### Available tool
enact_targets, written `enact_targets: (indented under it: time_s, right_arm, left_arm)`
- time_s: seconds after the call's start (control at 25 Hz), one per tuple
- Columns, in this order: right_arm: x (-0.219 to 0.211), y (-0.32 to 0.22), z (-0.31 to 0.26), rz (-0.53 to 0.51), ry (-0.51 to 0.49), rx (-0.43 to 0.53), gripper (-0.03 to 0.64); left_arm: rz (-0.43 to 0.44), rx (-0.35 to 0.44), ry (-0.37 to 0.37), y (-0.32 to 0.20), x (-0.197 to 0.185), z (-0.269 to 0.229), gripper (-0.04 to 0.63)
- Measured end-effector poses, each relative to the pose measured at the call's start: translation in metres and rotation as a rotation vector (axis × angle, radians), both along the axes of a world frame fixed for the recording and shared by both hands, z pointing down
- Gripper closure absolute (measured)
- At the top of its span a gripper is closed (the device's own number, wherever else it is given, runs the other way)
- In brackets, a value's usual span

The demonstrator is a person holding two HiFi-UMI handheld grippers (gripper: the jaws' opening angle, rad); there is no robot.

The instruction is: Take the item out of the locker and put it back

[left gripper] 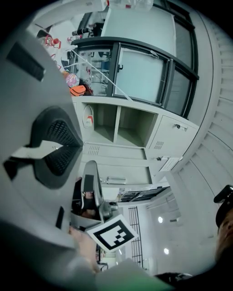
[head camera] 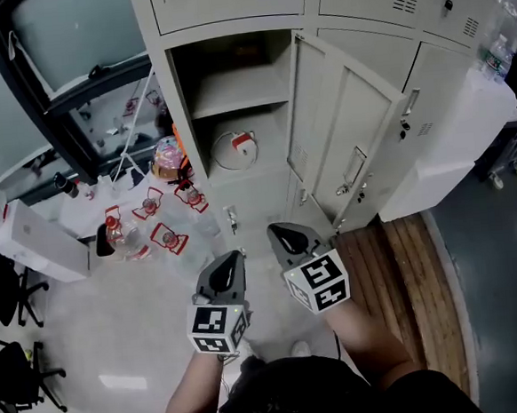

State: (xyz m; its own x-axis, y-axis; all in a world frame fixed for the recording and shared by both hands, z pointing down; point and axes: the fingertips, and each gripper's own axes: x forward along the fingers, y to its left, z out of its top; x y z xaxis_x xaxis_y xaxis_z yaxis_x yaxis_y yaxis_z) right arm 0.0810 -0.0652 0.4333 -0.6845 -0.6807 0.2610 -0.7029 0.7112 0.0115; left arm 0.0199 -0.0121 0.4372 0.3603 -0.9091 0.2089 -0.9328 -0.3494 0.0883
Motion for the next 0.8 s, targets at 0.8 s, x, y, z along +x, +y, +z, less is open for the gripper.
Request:
enact_targets:
  time_s: [0.8]
  right_arm:
    - [0.029, 0.027, -0.003, -0.053, -0.01, 0.018, 0.617]
  left_arm:
    - [-0.027, 0.011, -0.011, 0.027, 0.038, -0.002, 0.592]
